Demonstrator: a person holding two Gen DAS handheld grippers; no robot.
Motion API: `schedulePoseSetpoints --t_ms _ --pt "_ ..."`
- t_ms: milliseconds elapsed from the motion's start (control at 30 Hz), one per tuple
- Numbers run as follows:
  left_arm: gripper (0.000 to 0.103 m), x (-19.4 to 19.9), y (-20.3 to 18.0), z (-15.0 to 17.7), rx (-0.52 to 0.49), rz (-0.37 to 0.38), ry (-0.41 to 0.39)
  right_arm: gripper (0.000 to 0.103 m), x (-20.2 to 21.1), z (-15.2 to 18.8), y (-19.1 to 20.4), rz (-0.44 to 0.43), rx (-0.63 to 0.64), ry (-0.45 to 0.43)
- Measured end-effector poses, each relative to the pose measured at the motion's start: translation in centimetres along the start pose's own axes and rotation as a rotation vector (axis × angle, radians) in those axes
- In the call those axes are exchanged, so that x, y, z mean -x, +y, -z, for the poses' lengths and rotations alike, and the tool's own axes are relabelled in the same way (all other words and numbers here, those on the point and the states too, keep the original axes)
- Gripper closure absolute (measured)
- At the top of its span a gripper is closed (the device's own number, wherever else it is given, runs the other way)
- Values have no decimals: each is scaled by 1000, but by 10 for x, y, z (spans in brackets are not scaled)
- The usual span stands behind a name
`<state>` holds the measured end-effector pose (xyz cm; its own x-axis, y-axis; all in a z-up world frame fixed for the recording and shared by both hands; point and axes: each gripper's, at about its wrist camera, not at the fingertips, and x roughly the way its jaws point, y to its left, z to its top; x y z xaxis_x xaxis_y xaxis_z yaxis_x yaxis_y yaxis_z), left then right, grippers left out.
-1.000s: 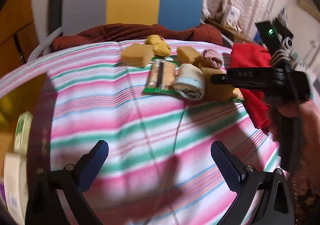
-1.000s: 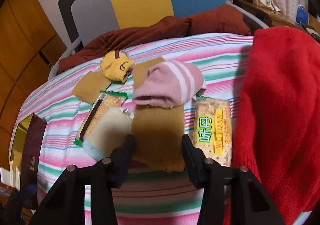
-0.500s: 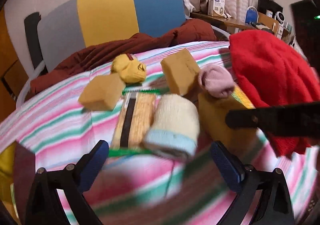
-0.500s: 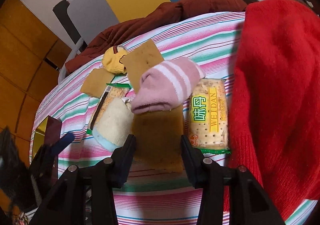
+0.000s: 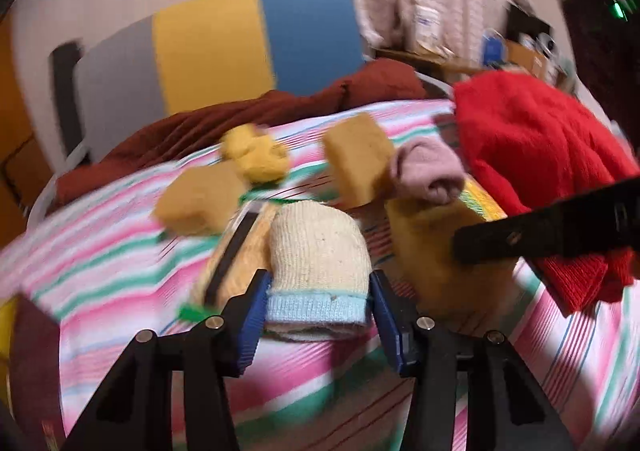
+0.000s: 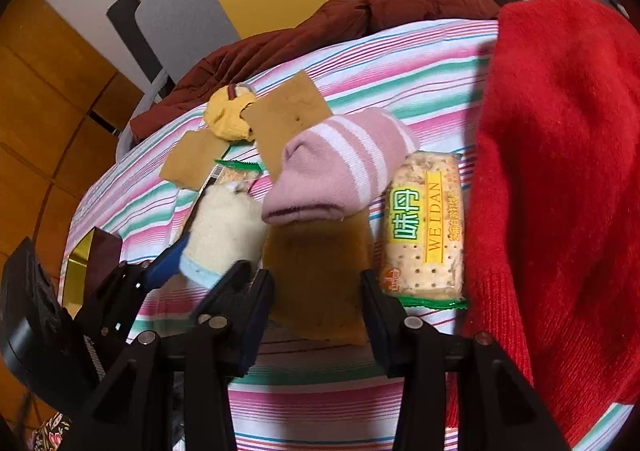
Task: Organize objects
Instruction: 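Grasp the cream knit sock with the left tool while the right tool grasps a yellow sponge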
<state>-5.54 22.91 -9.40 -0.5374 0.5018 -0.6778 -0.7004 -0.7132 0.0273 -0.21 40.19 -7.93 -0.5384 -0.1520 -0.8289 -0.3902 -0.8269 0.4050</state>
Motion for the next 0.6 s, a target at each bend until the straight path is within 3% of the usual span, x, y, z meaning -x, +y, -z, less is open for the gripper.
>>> schedulePoseSetpoints --t_ms 133,267,367,400,433,600 --pt "53 21 33 21 148 -10 -16 85 3 -3 1 -197 -46 -18" --pt "52 36 51 39 229 -6 -30 83 0 -1 12 -139 -10 -28" --pt "52 45 54 49 246 -15 -39 61 -6 0 12 -92 -27 -31" --pt "52 47 53 51 241 -22 -41 43 -8 0 13 -68 -33 -34" --pt "52 48 52 52 235 -24 -42 32 -10 0 14 -50 -36 -41" --pt "52 50 45 55 194 -45 -39 18 -19 0 22 -10 -18 -73"
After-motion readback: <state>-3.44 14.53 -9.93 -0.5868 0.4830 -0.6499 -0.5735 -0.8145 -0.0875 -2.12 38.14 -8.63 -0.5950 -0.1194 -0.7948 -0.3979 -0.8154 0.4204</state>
